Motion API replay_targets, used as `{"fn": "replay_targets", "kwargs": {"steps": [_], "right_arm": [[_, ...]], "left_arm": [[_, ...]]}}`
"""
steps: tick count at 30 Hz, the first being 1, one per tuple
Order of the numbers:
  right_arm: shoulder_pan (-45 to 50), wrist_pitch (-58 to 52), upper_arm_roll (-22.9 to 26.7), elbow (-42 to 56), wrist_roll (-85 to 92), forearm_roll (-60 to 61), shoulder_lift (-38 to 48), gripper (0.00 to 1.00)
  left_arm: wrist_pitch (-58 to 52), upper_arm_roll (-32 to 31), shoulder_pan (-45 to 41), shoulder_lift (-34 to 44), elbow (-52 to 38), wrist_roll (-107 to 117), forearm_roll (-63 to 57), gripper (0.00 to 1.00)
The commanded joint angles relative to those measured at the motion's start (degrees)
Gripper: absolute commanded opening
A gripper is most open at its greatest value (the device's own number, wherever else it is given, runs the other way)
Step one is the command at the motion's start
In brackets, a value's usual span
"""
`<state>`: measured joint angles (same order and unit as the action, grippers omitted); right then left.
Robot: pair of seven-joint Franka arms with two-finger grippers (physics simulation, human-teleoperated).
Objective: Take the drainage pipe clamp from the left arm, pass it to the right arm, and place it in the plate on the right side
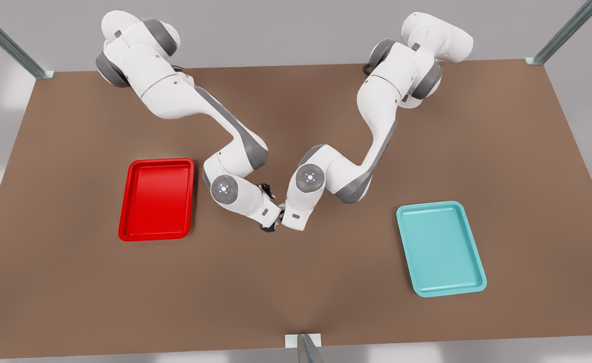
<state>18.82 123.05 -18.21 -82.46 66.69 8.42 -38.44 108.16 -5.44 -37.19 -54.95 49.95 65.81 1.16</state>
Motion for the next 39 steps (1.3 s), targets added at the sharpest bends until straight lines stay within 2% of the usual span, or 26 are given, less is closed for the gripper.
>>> {"fn": "replay_targets", "kwargs": {"steps": [1, 17, 18, 19, 20, 23, 24, 25, 31, 33, 35, 37, 38, 39], "right_arm": [[0.0, 1.3, 0.1, 0.0, 11.7, 0.0, -0.1, 1.00], [0.5, 5.4, 0.5, 0.0, 11.7, -1.2, -3.0, 1.00], [0.3, 5.4, 0.5, 0.0, 11.7, -1.2, -3.0, 0.89], [0.4, 5.4, 0.5, 0.0, 11.7, -1.2, -3.2, 0.65], [0.3, 5.4, 0.5, 0.0, 11.7, -1.2, -3.3, 0.48], [0.2, 5.4, 0.5, 0.1, 11.8, -1.3, -3.3, 0.22], [0.2, 5.4, 0.5, 0.0, 11.9, -1.3, -3.3, 0.21], [0.0, 5.4, 0.5, 0.0, 11.8, -1.2, -3.3, 0.21], [-0.3, 5.4, 0.5, 0.5, 11.7, -0.9, -4.3, 0.21], [-0.3, 5.4, 0.5, 0.7, 11.7, -0.9, -4.7, 0.21], [-0.4, 5.4, 1.2, 1.6, 11.7, -0.8, -5.8, 0.21], [-2.8, 5.4, 2.0, 1.6, 12.1, -1.0, -5.9, 0.21], [-4.4, 5.4, 2.0, 1.5, 12.7, -1.2, -6.3, 0.21], [-5.6, 5.4, 2.0, 1.5, 13.6, -1.2, -6.3, 0.21]], "left_arm": [[0.1, 0.0, 0.0, 0.1, 0.0, 3.5, 0.1, 0.21], [-0.4, 0.0, 0.4, 0.5, -0.1, 3.6, 0.8, 0.21], [-0.4, 0.0, 0.4, 0.5, -0.1, 3.6, 0.8, 0.21], [-0.5, 0.0, 0.4, 0.8, -0.1, 3.6, 0.9, 0.21], [-0.6, 0.1, 0.4, 0.8, -0.1, 4.0, 0.9, 0.21], [-0.6, 0.0, 0.4, 0.8, -0.1, 4.0, 0.9, 0.21], [-0.6, 0.1, 0.4, 0.8, -0.1, 5.1, 0.9, 0.41], [-0.4, 0.2, 0.4, 0.8, -0.1, 5.5, 0.9, 1.00], [-0.8, 0.2, 0.5, 0.8, -0.1, 7.8, 0.9, 1.00], [-8.5, 0.0, 2.4, 3.0, -1.4, 7.8, 1.3, 1.00], [-19.5, 0.1, 9.0, 7.0, -1.4, 2.7, 1.7, 1.00], [-31.5, 0.0, 22.8, 11.9, -1.3, -17.3, 1.7, 1.00], [-33.6, -0.1, 28.8, 13.4, -1.3, -26.4, 0.4, 1.00], [-35.1, -0.1, 31.0, 13.6, -1.3, -32.7, -1.5, 1.00]]}}
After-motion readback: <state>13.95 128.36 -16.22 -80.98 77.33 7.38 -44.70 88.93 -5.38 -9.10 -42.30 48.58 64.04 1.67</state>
